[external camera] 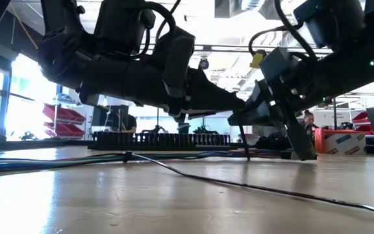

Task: Ziptie cables
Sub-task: Wrap the black zip tie around the colored cable bundle

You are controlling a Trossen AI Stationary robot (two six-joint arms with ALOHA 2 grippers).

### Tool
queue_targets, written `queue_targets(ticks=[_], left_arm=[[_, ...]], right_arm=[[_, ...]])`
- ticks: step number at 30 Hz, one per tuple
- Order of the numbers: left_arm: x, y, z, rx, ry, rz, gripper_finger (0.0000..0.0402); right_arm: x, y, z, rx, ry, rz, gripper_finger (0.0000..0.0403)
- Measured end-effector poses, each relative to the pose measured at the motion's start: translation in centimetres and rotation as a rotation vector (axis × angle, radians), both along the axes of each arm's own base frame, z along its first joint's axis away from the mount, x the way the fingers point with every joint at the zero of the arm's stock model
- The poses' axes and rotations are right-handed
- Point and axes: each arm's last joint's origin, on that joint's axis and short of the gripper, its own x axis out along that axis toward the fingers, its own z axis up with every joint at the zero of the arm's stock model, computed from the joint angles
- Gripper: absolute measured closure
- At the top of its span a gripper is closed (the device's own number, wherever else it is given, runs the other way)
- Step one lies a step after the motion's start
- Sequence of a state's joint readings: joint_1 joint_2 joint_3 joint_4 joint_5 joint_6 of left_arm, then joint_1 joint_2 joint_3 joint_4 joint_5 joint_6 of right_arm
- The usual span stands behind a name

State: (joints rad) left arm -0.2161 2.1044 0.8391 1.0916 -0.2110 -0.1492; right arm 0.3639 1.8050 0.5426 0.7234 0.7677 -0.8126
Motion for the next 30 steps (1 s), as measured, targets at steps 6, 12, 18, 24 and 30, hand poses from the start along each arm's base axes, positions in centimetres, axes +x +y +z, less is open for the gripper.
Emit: queue_targets(ticks=[6,12,18,24,30], left_arm=[[0.0,0.01,-0.05,-0.006,0.005,0.001,0.0401],[-0.03,0.04,-0.22,-0.024,0.024,0.006,0.0401],[-0.03,0.04,-0.23,-0.026,0.025,0.006,0.0401],[-0.02,0.01,-0.2,-0.018,0.024,-0.003,0.0401],[-0.02,-0.02,-0.18,-0.021,0.024,-0.013,0.0401]], right_arm=[[-0.07,0.55,0.18,0.008,-0.023,0.018,0.0403],[-0.01,0.57,0.33,0.013,-0.042,0.013,0.0403],[-0.02,0.56,0.31,0.012,-0.04,0.013,0.0403],[-0.12,0.52,0.12,0.003,-0.016,0.013,0.0403],[-0.22,0.66,-0.03,0.015,-0.003,0.026,0.0403]])
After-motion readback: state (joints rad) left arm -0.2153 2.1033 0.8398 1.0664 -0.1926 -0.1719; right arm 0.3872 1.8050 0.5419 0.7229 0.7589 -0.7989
